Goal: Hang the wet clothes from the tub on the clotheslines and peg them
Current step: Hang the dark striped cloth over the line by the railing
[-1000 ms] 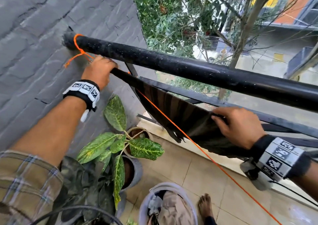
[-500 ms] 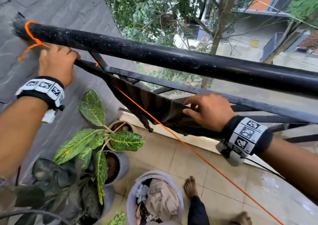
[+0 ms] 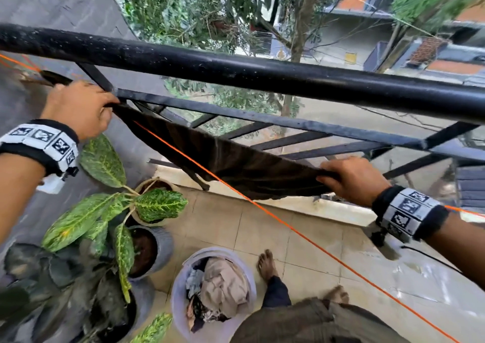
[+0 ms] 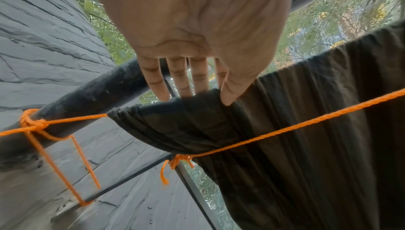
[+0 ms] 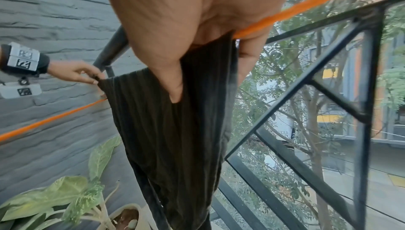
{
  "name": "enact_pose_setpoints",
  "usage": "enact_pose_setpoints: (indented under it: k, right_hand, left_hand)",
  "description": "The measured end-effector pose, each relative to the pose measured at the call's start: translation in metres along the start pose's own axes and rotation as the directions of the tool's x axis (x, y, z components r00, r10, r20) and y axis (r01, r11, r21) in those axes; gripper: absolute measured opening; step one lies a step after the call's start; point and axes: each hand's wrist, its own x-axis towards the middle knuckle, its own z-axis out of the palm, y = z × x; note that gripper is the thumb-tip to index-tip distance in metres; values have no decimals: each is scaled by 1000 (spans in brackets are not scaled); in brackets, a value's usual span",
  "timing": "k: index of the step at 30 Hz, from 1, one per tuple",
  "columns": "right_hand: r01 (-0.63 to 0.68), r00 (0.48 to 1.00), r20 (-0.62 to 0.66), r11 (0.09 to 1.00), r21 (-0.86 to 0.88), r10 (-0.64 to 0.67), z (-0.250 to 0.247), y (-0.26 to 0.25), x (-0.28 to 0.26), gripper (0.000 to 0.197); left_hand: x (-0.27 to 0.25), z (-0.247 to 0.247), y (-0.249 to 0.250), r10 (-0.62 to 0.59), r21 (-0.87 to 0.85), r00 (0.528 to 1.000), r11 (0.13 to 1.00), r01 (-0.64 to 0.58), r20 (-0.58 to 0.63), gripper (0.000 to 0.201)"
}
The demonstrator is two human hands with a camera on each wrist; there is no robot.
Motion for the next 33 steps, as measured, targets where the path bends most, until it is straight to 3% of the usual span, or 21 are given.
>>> enact_pose_setpoints:
  k: [4,8,12,15,18,22,28,33]
  right_hand:
    - [-44,999,-9,999,-5,44,2,20,-19,12]
    - [-37,999,37,998,-48,39,-1,17,-28,14]
    - [-17,1000,7,1000,-16,17,-6,17,-43,19]
    - [-3,996,-87,1000,-17,1,-13,20,-56,28]
    - [25,981,-194,1000,7,-23,-26,18,-67,24]
    - [91,962,-265,993,77,-68,-43,6,-75,21]
    - [262,954,-162,965,31,-253,-32,-53,-90,23]
    - [368,930,-6,927,74,-368,28,-113,-117,23]
  left_hand:
    - [3,18,-9,-57,24,998,998,57,22,38]
    - [-21,-9,21,-74,-7,996,997,75,52,62]
    - [-51,-26,53,-140,-143,984,977,155,112,68]
    - [-80,-37,88,-133,-323,977,929,182,167,60]
    - [-120,-41,135,-148,-424,966,876,228,214,44]
    - [-184,-32,212,-185,-530,947,793,302,263,38]
    - [-280,1,317,-171,-614,885,662,429,433,39]
    - [-367,37,381,-146,-675,817,492,549,558,26]
